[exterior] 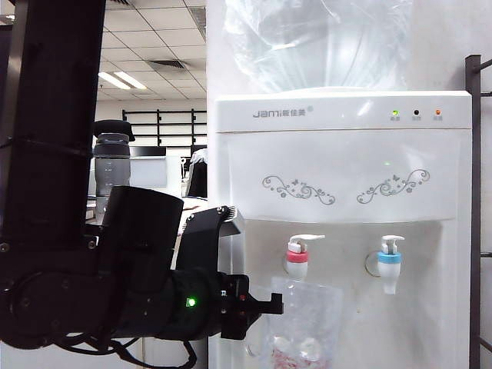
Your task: Pick up the plastic mug from the left desk, go to the hot water outlet of the water dispenser, press the vertical switch to get some water, then put the mug back on the desk.
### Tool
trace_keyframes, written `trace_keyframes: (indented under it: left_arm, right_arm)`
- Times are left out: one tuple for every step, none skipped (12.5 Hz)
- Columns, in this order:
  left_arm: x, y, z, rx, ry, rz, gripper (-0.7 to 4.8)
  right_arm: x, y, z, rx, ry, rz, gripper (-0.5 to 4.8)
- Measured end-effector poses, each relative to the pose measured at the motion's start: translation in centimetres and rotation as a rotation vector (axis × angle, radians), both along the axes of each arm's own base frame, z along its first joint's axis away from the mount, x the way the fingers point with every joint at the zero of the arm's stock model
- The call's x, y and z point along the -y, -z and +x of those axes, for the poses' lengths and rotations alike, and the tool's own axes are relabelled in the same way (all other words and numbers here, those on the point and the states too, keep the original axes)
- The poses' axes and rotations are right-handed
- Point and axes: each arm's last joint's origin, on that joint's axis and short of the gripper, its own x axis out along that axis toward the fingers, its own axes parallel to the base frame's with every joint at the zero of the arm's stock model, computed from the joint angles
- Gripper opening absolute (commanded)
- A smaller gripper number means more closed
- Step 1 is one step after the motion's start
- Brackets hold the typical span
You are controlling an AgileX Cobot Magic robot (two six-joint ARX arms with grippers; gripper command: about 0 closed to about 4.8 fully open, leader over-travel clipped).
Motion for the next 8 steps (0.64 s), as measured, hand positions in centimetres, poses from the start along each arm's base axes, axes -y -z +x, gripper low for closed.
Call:
trace_keyframes:
  left_arm:
    - [0.0,0.0,0.0,0.0,0.0,0.0,-0.05]
    - [0.0,0.0,0.0,-0.001,0.0,-0.002,-0.05]
    - [0.0,0.0,0.0,-0.001,-0.001,-0.003,-0.05]
    - [0.0,0.0,0.0,-0.001,-0.001,-0.002,-0.05]
    - [0.0,0.0,0.0,-0.001,-0.001,-0.003,-0.05]
    - [0.0,0.0,0.0,-0.001,-0.001,-0.003,-0.05]
    - [0.0,0.0,0.0,-0.001,0.0,-0.003,-0.05]
    - [0.0,0.0,0.0,-0.001,-0.001,-0.003,-0.05]
  right_arm:
    - [-0.4,0.4,0.7,-0.033,-0.031,0.001,4.21]
    - [-0.8,0.7,1.2,-0.058,-0.054,0.0,3.84]
    - [-1.5,1.3,2.0,-0.1,-0.095,-0.003,3.23]
    - [-2.2,1.8,2.8,-0.134,-0.127,-0.009,2.24]
    - [-3.0,2.4,3.7,-0.171,-0.161,-0.02,1.3]
    - [-3.7,3.2,4.4,-0.212,-0.178,-0.039,0.79]
    - [-4.4,4.0,5.2,-0.241,-0.192,-0.064,0.55]
    - [-5.0,4.6,5.8,-0.261,-0.206,-0.086,0.29]
